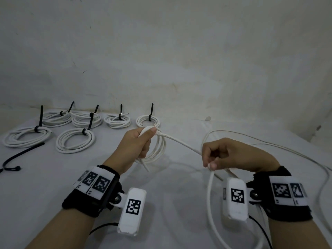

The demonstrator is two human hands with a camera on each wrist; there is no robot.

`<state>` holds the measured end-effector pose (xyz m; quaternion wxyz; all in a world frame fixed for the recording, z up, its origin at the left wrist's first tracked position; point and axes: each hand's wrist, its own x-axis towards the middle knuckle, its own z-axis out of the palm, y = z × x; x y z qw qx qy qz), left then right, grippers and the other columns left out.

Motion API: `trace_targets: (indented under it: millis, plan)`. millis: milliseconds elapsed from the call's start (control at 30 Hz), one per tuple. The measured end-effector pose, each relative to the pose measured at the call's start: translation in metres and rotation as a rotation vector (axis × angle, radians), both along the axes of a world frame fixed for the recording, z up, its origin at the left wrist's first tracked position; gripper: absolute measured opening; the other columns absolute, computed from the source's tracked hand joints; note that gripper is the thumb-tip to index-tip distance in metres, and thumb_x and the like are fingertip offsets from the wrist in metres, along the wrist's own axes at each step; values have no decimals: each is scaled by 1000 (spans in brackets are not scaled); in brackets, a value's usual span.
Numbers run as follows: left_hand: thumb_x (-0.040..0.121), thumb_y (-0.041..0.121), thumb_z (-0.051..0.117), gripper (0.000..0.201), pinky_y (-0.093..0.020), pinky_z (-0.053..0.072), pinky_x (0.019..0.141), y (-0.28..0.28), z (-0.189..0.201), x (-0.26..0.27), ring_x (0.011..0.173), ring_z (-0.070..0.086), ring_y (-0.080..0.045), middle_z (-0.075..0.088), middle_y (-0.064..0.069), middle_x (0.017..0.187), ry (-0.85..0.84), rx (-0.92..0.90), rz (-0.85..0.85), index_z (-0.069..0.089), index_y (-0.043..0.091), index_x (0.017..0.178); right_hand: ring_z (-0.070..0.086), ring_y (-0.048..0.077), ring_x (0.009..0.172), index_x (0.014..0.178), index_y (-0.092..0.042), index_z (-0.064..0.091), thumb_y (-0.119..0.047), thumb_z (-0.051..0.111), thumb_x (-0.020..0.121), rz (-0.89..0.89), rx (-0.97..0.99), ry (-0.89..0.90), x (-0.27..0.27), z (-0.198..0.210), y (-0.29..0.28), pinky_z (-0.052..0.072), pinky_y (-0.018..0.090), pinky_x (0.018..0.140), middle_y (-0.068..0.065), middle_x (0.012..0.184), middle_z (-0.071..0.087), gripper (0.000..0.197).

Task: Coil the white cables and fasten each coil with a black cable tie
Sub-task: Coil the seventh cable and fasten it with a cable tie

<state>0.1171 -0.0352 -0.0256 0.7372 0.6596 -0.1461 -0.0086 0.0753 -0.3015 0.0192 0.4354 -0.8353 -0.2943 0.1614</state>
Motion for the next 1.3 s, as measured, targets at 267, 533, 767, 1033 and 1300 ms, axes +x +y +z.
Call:
trace_targets:
  millis: [267,533,767,1033,1300]
  plan:
    - [98,21,48,49,-16,21,37,-6,2,-5,41,18,-5,23,7,52,2,41,-30,67,30,53,65,6,77,76,-15,74,-5,78,74,-25,-139,-19,2,1,-6,44,13,76,-3,77,70,11]
    - [98,25,47,29,-17,19,38,-11,-2,-4,40,18,-5,25,9,49,32,11,44,45,14,72,56,6,68,71,-22,70,-10,81,72,-443,24,-627,23,-26,32,38,11,63,-1,73,65,16]
    - [97,28,51,39,-16,24,36,-7,-10,6,33,24,-5,29,11,40,67,-83,291,38,15,63,50,11,65,79,-21,74,-21,76,76,-433,290,-693,25,-20,14,42,21,68,-6,74,59,4]
    - [97,31,49,38,-16,22,35,-3,-8,9,35,20,-5,25,10,42,131,-154,223,37,16,65,46,13,59,70,-18,68,-27,79,73,-353,178,-528,14,-13,26,36,16,59,-2,61,53,14]
    - [98,43,36,44,-17,15,36,-20,15,-10,30,18,-3,20,10,40,280,-360,-175,35,19,61,46,6,58,80,-25,53,-15,70,84,-501,-31,-591,24,-25,33,37,13,59,-8,74,50,19]
